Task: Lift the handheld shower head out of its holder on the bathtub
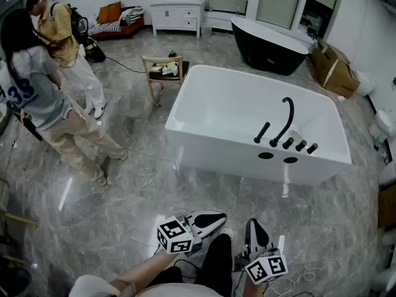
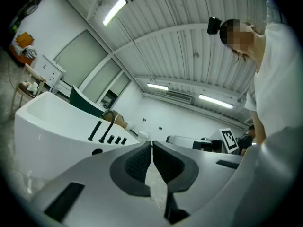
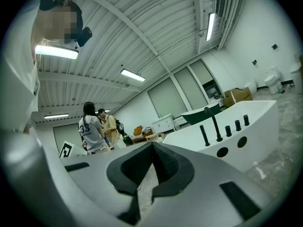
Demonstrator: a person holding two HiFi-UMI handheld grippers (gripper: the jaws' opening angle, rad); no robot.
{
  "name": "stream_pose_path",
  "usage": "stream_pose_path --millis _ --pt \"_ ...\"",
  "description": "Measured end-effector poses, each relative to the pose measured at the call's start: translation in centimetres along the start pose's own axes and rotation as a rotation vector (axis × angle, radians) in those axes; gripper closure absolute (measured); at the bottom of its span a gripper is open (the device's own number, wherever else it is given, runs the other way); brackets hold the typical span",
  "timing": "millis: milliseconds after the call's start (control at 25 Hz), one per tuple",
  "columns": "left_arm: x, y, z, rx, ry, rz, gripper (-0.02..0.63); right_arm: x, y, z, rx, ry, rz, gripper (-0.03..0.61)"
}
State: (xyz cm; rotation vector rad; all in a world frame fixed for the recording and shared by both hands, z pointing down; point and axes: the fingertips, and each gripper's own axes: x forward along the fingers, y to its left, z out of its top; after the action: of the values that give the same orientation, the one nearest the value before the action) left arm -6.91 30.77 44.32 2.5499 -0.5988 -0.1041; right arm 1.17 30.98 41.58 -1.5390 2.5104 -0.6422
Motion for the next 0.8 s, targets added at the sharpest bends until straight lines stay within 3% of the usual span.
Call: stream_pose_path --millis 120,280,400,520,680,800 --pt "-4.2 -2.4 -3.0 0.076 0.088 -0.005 0.594 -2.3 4.5 -2.0 -0.024 -0.014 -0.032 0.562" --pt "-9.4 -5.7 -5.4 0.011 0.098 -0.036 0.594 -6.0 9.1 -3.5 -0.042 -0.003 -0.096 0.562" --pt "-11.2 -7.9 -5.6 0.047 0.117 -0.064 0.594 -8.1 11.0 -3.7 -0.084 0.01 -0.137 0.561" --pt "-11.9 -9.3 -5.1 0.064 0.106 -0.083 0.594 -9.0 11.8 -4.0 -0.06 0.011 -0.152 0.561" --pt "-12.3 -11.1 -4.6 0.063 0.071 -0.106 0.594 -10.1 13.0 -3.7 -0.098 0.001 -0.125 0.561" --pt "-12.5 -12.1 -4.5 0.079 0.068 -0.119 0.594 -10.9 13.3 -3.4 -0.058 -0.026 -0.115 0.561"
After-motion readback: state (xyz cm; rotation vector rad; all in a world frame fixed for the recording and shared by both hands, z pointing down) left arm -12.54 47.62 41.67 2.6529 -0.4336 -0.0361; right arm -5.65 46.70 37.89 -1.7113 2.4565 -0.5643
